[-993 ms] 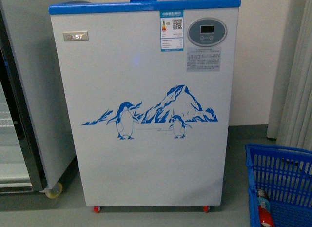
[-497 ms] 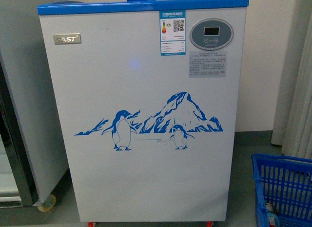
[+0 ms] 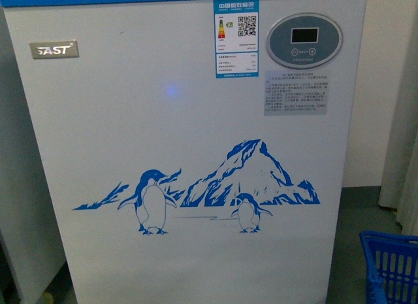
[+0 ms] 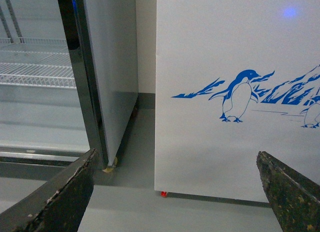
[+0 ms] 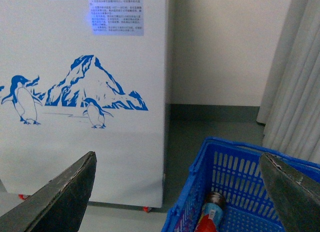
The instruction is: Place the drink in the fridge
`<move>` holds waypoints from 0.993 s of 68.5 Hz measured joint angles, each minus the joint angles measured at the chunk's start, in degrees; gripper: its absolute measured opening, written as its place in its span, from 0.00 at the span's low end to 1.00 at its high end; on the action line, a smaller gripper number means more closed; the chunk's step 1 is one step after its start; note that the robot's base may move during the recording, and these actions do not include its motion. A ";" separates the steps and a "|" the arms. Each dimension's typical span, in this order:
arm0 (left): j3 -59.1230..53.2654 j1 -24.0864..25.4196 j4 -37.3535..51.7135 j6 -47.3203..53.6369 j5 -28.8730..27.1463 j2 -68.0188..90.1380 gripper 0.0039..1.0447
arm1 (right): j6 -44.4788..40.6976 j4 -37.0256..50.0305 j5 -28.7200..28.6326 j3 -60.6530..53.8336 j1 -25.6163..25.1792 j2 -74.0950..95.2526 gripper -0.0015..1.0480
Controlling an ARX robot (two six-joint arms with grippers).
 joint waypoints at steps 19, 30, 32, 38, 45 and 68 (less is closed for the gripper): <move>-0.02 0.00 0.00 0.00 0.00 0.00 0.92 | 0.00 0.00 0.00 0.00 0.00 0.02 0.93; 0.00 0.00 0.00 0.00 -0.02 0.00 0.92 | 0.02 0.00 0.00 0.00 0.00 0.02 0.93; 0.00 0.00 0.00 0.02 0.02 0.02 0.92 | 0.02 0.00 0.00 0.00 0.00 0.02 0.93; -0.02 0.00 0.00 0.00 0.00 0.00 0.92 | 9.99 -14.82 14.73 5.86 1.22 10.64 0.93; 0.00 0.00 0.00 0.00 -0.02 0.00 0.92 | 16.04 -17.53 13.55 9.51 -6.38 25.77 0.93; 0.00 0.00 0.00 0.00 0.00 0.00 0.92 | 7.69 9.44 -5.51 17.92 -30.10 69.35 0.93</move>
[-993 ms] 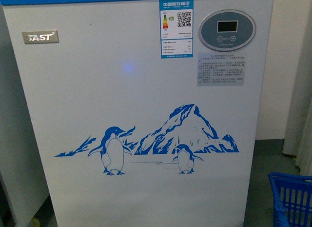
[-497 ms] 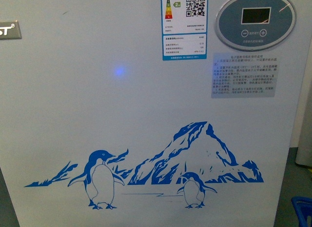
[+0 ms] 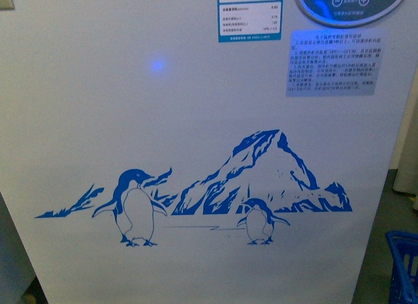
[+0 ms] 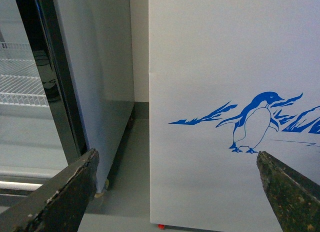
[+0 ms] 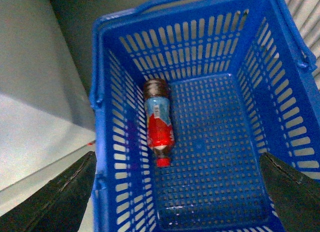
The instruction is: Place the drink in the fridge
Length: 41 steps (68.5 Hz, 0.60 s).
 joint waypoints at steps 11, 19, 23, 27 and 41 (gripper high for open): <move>-0.02 0.00 0.00 0.00 0.00 0.00 0.92 | -2.36 10.60 -4.48 4.92 -4.26 20.57 0.93; 0.00 0.00 0.00 0.00 0.00 0.00 0.92 | -1.29 16.26 -7.85 10.14 -5.62 34.80 0.93; -0.02 0.00 0.00 0.00 0.00 0.00 0.92 | -0.35 18.69 -9.51 12.94 -5.97 41.53 0.93; 0.00 0.00 0.00 0.00 0.00 0.00 0.92 | 1.38 21.75 -11.32 17.46 -6.45 51.25 0.93; 0.00 0.00 0.00 0.00 0.00 0.00 0.92 | 6.56 23.26 -13.75 28.59 -7.52 70.14 0.93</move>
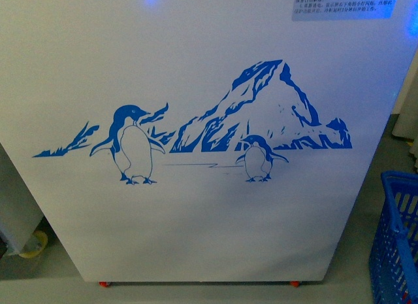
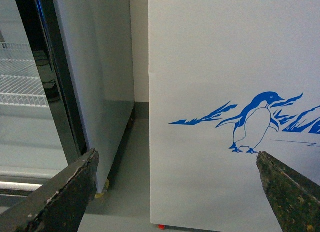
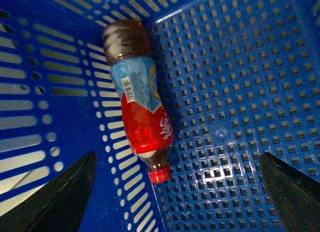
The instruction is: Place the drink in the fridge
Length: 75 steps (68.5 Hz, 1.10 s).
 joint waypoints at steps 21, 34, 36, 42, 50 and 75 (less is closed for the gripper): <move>-0.02 0.00 0.00 0.00 0.02 0.00 0.92 | 6.34 -1.92 -6.08 15.39 1.64 17.20 0.93; 0.00 0.00 0.00 0.00 0.00 0.00 0.92 | 6.08 -4.87 -6.67 23.82 4.33 22.91 0.93; 0.00 0.00 0.00 0.00 0.02 0.00 0.92 | 5.86 -6.19 -6.51 26.18 5.01 23.87 0.93; -0.02 0.00 0.00 0.00 0.02 0.00 0.92 | 5.73 -9.99 -6.36 31.36 6.43 25.70 0.93; -0.02 0.00 0.00 0.00 0.02 0.00 0.92 | 5.88 -12.48 -6.54 35.58 8.28 27.58 0.93; 0.00 0.00 0.00 0.00 0.02 0.00 0.92 | 5.97 -14.62 -5.18 40.65 11.56 32.06 0.93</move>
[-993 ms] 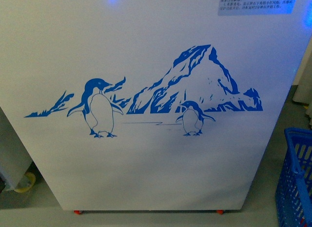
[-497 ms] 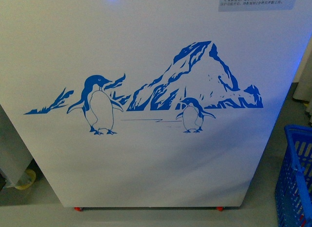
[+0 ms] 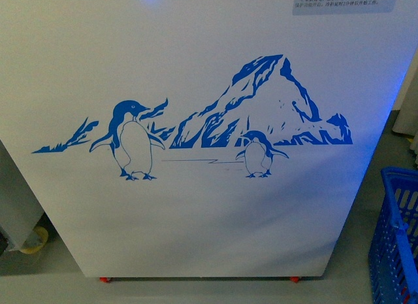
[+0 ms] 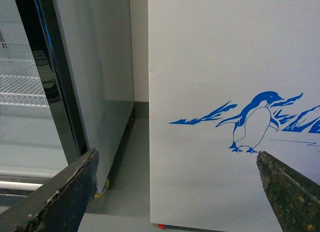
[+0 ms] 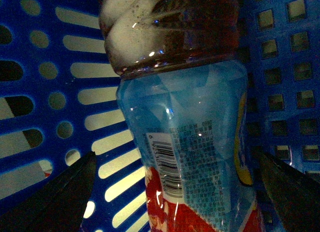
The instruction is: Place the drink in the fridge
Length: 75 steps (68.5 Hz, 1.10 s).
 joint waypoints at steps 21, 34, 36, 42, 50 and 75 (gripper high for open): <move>-0.02 0.00 0.00 0.00 -0.02 0.00 0.92 | -0.24 0.42 1.60 1.51 0.28 2.16 0.81; -0.02 0.00 0.00 0.00 -0.02 0.00 0.92 | -0.77 1.75 1.29 0.96 0.66 2.40 0.55; 0.00 0.00 0.00 0.00 -0.02 0.00 0.92 | -0.85 1.90 1.27 0.87 0.63 2.40 0.51; -0.02 0.00 0.00 0.00 -0.02 0.00 0.92 | -1.20 2.05 1.36 0.33 0.57 2.12 0.42; -0.02 0.00 0.00 0.00 0.00 0.00 0.92 | -1.68 2.27 2.60 -1.20 0.50 1.09 0.38; 0.00 0.00 0.00 0.00 -0.02 0.00 0.92 | -8.70 8.46 7.89 -23.26 -4.31 -19.74 0.36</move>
